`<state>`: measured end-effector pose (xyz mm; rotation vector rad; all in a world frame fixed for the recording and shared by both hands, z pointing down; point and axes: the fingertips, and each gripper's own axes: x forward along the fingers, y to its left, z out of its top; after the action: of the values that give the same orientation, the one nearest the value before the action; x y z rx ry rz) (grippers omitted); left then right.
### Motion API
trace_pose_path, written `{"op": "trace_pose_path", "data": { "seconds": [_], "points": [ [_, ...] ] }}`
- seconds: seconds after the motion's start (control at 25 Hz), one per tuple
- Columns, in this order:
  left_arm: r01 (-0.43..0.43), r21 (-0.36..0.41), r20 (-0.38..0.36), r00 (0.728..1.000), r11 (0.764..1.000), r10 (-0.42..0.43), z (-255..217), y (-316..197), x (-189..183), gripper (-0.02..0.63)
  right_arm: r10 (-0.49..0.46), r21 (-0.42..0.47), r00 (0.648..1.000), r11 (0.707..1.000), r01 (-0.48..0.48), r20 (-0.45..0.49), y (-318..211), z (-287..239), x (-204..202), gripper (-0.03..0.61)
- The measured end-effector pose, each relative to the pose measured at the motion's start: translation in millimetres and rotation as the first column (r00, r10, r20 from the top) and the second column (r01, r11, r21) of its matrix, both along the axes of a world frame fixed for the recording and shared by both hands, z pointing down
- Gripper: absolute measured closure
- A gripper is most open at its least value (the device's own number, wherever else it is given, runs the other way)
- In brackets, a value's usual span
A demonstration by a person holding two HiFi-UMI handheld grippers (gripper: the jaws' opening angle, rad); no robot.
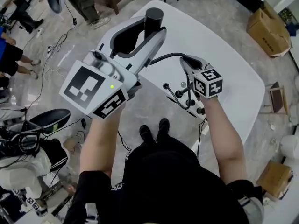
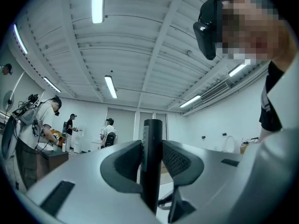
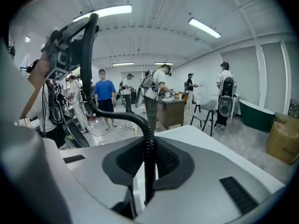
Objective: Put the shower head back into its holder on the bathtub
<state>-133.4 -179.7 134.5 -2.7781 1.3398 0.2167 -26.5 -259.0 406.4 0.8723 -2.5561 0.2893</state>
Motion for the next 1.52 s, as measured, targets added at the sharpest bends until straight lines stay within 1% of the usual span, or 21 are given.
{"op": "trace_pose_path", "data": {
  "seconds": [0.08,0.2,0.36,0.52,0.72,0.84,1.0,1.12,1.28,1.4,1.52],
  "points": [
    [0.025,-0.016,0.037,0.999,1.0,-0.024,12.2,-2.9,-4.0,0.471,-0.004,0.022,1.0,1.0,0.004,0.01,-7.3,-16.5,-4.7,0.522],
    [0.063,-0.038,0.087,0.994,0.997,-0.059,31.0,-5.2,-8.5,0.471,-0.042,0.035,0.999,0.999,0.041,0.02,-9.6,-34.6,-19.5,0.522],
    [0.11,-0.05,0.137,0.985,0.993,-0.103,44.5,-1.7,-15.0,0.471,-0.104,0.031,0.991,0.994,0.102,0.085,1.8,-65.8,-44.4,0.526],
    [0.132,-0.054,0.158,0.98,0.99,-0.122,55.9,5.4,-16.4,0.472,-0.135,0.065,0.985,0.99,0.128,0.111,9.3,-89.7,-59.2,0.531],
    [0.154,-0.066,0.171,0.975,0.986,-0.14,64.6,8.4,-12.8,0.472,-0.119,0.068,0.986,0.991,0.112,0.119,2.5,-95.7,-53.9,0.531],
    [0.158,-0.077,0.171,0.975,0.984,-0.143,69.4,10.4,-11.1,0.472,-0.115,0.053,0.987,0.993,0.11,0.111,5.5,-86.0,-49.6,0.532],
    [0.16,-0.104,0.168,0.976,0.982,-0.141,80.4,4.4,-5.3,0.472,-0.106,0.005,0.988,0.994,0.106,0.114,7.4,-61.9,-40.8,0.532],
    [0.167,-0.118,0.17,0.975,0.979,-0.146,90.2,1.1,-3.9,0.472,-0.096,-0.039,0.988,0.994,0.101,0.118,10.5,-36.7,-36.7,0.531],
    [0.185,-0.112,0.162,0.973,0.976,-0.165,95.8,0.1,-12.3,0.474,-0.062,-0.109,0.99,0.991,0.076,0.125,11.3,5.3,-33.4,0.531],
    [0.187,-0.127,0.139,0.976,0.974,-0.169,102.8,-3.0,-19.7,0.474,-0.038,-0.172,0.993,0.983,0.056,0.107,12.1,44.8,-29.3,0.529],
    [0.172,-0.15,0.096,0.983,0.974,-0.159,111.0,-7.7,-24.3,0.476,-0.018,-0.235,0.997,0.971,0.036,0.081,15.0,83.2,-24.1,0.522]
  ]
}}
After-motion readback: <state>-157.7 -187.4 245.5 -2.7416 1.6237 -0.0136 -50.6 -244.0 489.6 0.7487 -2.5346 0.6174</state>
